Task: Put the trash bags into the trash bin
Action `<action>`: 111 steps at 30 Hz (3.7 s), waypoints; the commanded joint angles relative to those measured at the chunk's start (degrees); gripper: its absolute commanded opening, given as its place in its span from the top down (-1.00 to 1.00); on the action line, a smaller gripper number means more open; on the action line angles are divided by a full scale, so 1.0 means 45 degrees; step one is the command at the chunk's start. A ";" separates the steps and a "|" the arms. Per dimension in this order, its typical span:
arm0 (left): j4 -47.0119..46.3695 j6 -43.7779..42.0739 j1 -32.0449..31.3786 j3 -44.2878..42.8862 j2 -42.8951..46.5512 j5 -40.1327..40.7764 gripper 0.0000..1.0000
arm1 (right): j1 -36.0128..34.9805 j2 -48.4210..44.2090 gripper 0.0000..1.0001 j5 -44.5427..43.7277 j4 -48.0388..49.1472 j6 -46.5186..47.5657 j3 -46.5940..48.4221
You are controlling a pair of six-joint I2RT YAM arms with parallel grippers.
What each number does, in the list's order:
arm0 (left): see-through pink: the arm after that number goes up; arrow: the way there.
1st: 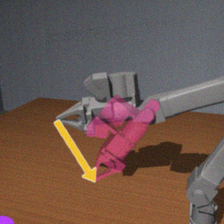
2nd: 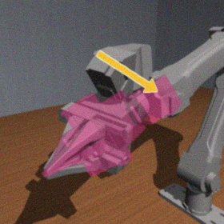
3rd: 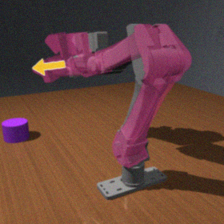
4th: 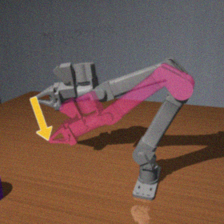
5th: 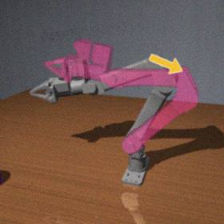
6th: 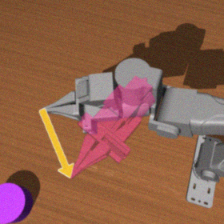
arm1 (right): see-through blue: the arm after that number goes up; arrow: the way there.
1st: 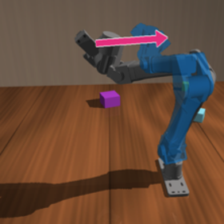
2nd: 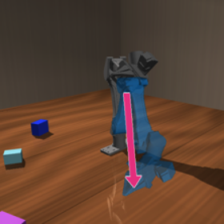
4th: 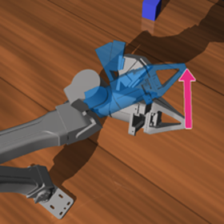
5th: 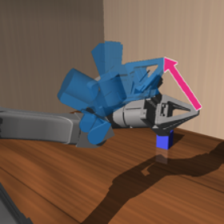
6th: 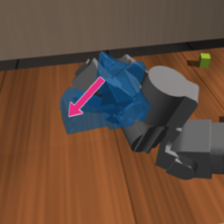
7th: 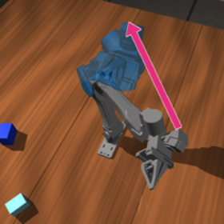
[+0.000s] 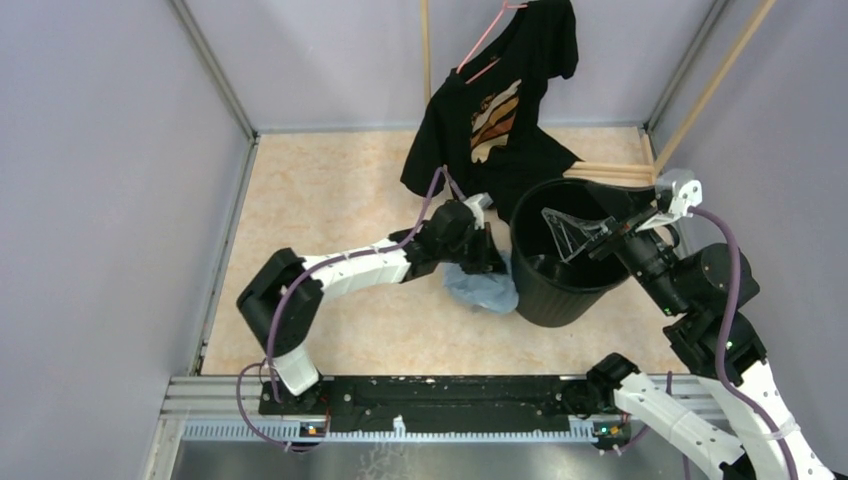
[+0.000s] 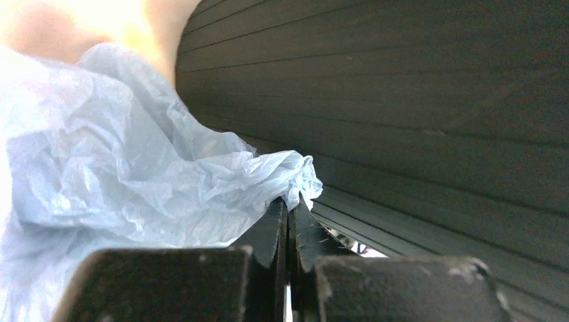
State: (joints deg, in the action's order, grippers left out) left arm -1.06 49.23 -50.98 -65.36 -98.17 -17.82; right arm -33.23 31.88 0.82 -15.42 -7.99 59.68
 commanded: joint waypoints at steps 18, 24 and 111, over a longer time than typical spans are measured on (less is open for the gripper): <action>0.1978 -0.6097 0.0853 0.4894 1.3171 0.1011 1.00 | -0.0549 0.4582 -0.97 0.6127 0.2470 -0.1267 0.1847; 0.2186 -0.7007 0.0860 0.4209 1.4590 -0.0116 1.00 | -0.0599 0.5491 -0.97 0.6907 0.2217 -0.1987 0.1997; 0.7769 0.0330 0.0859 0.0732 1.1882 0.6358 1.00 | -0.1403 0.7032 0.96 0.5426 0.5323 -0.5030 -0.2260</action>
State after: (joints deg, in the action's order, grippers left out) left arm 27.90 43.75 -47.13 -58.39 -46.24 7.22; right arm -38.00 60.64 23.73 7.79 -32.32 49.47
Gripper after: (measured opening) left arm 0.006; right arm 0.009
